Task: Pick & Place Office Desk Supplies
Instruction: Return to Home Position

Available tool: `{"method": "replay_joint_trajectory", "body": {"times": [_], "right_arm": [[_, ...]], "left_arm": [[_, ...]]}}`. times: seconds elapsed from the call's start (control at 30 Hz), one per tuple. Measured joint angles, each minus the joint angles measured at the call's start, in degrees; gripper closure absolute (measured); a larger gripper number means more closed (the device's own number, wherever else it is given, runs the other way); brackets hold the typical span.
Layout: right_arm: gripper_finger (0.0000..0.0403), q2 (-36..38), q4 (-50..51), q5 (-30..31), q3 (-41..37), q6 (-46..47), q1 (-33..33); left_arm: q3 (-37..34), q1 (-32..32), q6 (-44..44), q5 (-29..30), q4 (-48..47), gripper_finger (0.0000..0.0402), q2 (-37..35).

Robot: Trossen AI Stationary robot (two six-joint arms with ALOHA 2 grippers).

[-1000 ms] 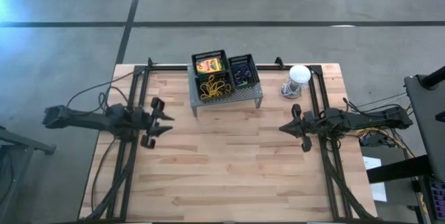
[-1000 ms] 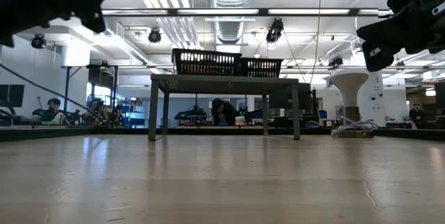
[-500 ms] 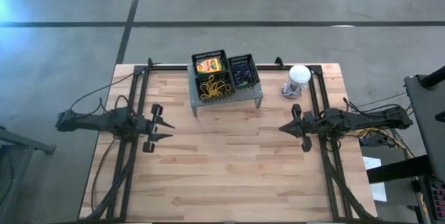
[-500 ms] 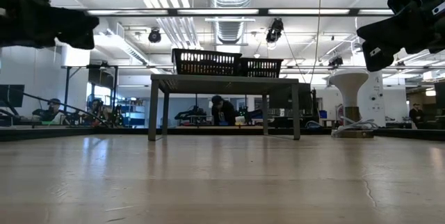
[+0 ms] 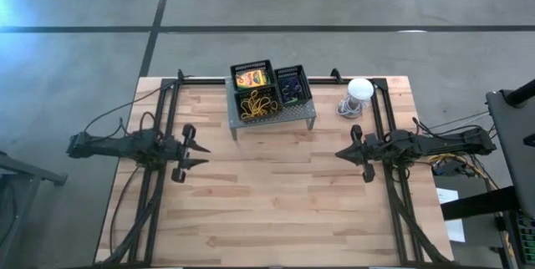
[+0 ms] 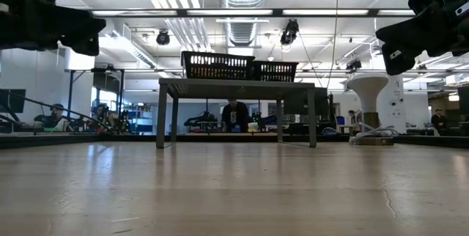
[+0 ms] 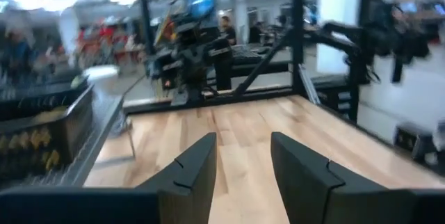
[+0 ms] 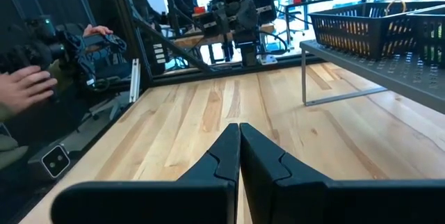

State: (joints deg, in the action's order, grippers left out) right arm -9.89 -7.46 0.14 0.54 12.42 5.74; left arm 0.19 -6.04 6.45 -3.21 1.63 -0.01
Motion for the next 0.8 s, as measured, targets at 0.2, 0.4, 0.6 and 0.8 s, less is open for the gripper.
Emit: {"method": "replay_joint_trajectory", "body": {"times": [0.2,0.4,0.6,0.8], "right_arm": [[0.0394,0.00,0.00,-0.05,0.00,-0.02,0.00],[0.0394,0.00,0.00,-0.07,0.00,0.00,0.00],[0.0394,0.00,0.00,-0.07,0.00,0.00,0.00],[0.0394,0.00,-0.01,-0.07,0.00,-0.01,0.00]], "left_arm": [[0.06,0.10,-0.82,3.23,-1.04,0.0317,0.00],[0.09,1.74,-2.49,3.68,-1.25,0.0397,0.00],[0.11,5.25,-6.72,3.80,-1.43,0.0400,0.00],[0.11,5.55,-6.60,3.89,-1.49,0.0400,0.00]]}}
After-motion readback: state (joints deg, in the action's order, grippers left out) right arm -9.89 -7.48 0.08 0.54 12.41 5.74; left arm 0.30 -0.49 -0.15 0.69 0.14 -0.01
